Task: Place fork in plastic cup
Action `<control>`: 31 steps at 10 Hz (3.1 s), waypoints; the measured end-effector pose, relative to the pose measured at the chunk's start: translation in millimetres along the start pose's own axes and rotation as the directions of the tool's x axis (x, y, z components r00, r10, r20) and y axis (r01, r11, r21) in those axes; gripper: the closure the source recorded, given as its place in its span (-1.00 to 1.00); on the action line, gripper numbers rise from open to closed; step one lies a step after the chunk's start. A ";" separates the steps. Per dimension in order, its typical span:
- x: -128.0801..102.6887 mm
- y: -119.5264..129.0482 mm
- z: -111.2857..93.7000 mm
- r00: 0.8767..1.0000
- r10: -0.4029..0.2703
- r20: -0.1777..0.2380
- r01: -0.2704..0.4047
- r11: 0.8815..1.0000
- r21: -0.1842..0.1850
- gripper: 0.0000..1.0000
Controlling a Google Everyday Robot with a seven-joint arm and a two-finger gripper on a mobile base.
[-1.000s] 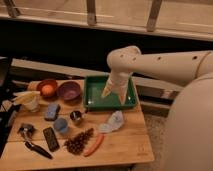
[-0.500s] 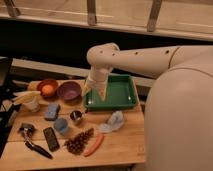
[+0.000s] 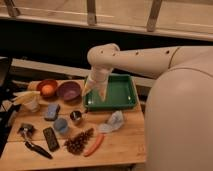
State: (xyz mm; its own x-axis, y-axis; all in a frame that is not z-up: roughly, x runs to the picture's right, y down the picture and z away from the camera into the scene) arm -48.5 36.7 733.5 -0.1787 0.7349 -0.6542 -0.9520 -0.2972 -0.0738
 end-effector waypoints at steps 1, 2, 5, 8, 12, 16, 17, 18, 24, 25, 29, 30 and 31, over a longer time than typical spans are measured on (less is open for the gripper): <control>2.9 -0.8 8.7 1.000 0.003 -0.011 -0.003 1.000 -0.007 -0.36; 7.1 0.6 21.5 1.000 0.004 -0.027 -0.004 1.000 -0.020 -0.36; 15.5 6.4 45.6 0.998 0.002 -0.070 -0.004 0.999 -0.036 -0.36; 18.3 12.6 72.9 0.995 -0.009 -0.104 0.006 1.000 -0.027 -0.36; 12.1 17.8 98.2 0.992 -0.022 -0.122 0.021 1.000 -0.014 -0.36; 7.7 12.0 117.6 0.990 -0.013 -0.139 0.008 0.999 -0.038 -0.02; 7.8 13.1 117.6 0.990 -0.014 -0.137 0.008 0.999 -0.041 0.14; 8.1 13.7 117.3 0.991 -0.016 -0.136 0.010 0.999 -0.043 0.36; 10.1 21.8 101.4 0.992 -0.037 -0.119 0.030 0.998 -0.060 1.00; 8.9 24.5 87.6 0.993 -0.044 -0.105 0.038 0.997 -0.061 1.00; 8.5 45.3 37.6 0.994 -0.088 -0.060 0.084 0.995 -0.062 1.00; 8.6 49.6 29.3 0.994 -0.097 -0.053 0.093 0.993 -0.065 1.00; 8.9 56.3 21.0 0.992 -0.116 -0.044 0.112 0.991 -0.074 1.00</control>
State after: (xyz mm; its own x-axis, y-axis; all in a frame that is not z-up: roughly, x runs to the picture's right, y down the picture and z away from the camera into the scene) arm -109.0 39.4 739.4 -0.0563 0.7371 -0.6735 -0.9450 -0.2570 -0.2022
